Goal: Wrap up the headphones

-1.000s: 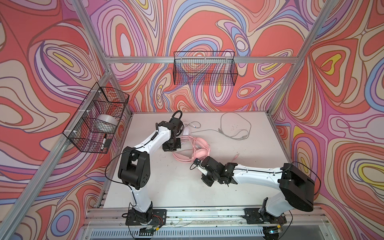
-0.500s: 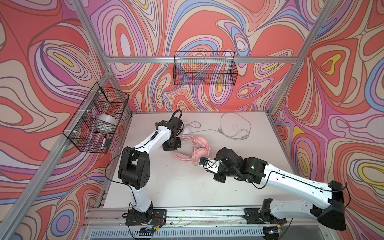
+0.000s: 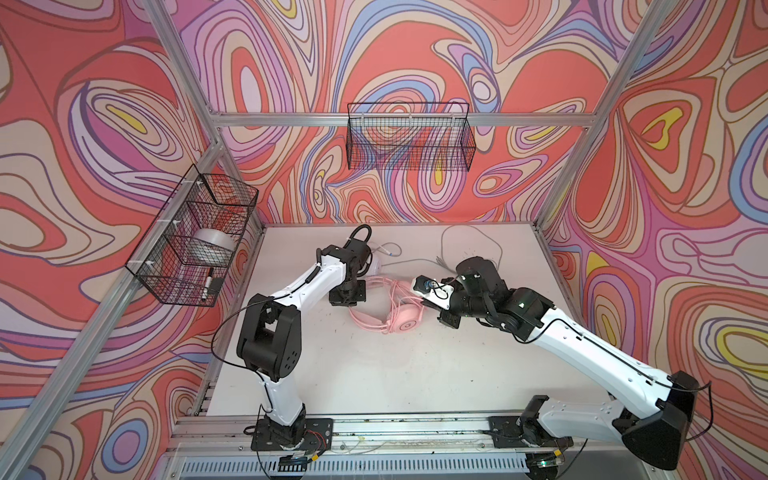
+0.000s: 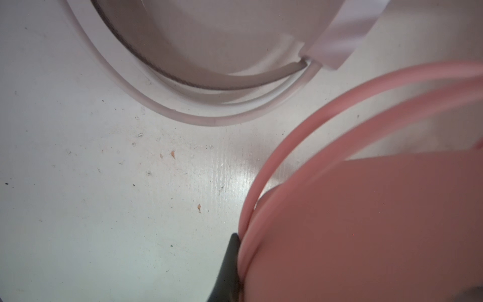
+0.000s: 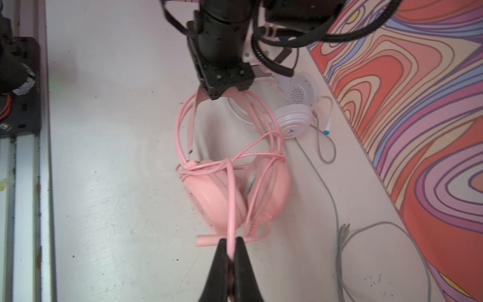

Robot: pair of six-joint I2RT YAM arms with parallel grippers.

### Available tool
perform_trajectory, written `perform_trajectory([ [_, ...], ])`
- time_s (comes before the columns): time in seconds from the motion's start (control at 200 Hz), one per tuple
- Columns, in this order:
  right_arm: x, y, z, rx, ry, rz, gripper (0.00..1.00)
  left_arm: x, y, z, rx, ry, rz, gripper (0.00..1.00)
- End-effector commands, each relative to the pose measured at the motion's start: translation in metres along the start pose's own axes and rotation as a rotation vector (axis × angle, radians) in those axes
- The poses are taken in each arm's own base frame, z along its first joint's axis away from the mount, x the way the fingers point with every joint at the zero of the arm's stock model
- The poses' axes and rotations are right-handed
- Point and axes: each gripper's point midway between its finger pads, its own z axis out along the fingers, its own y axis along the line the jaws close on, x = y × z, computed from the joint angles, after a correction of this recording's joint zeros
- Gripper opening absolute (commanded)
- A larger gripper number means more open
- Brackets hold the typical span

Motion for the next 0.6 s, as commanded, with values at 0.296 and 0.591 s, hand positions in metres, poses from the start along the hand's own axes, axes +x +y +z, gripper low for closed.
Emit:
perform_trajectory([
  [0.296,0.032,-0.073,0.06,-0.048,0.037,0.171,0.0,0.036,-0.02,-0.029,0.138,-0.036,0.234,0.0],
  [0.591,0.077,-0.065,0.125,-0.265,0.093,0.412,0.0,0.059,-0.032,-0.037,0.277,-0.039,0.335,0.0],
])
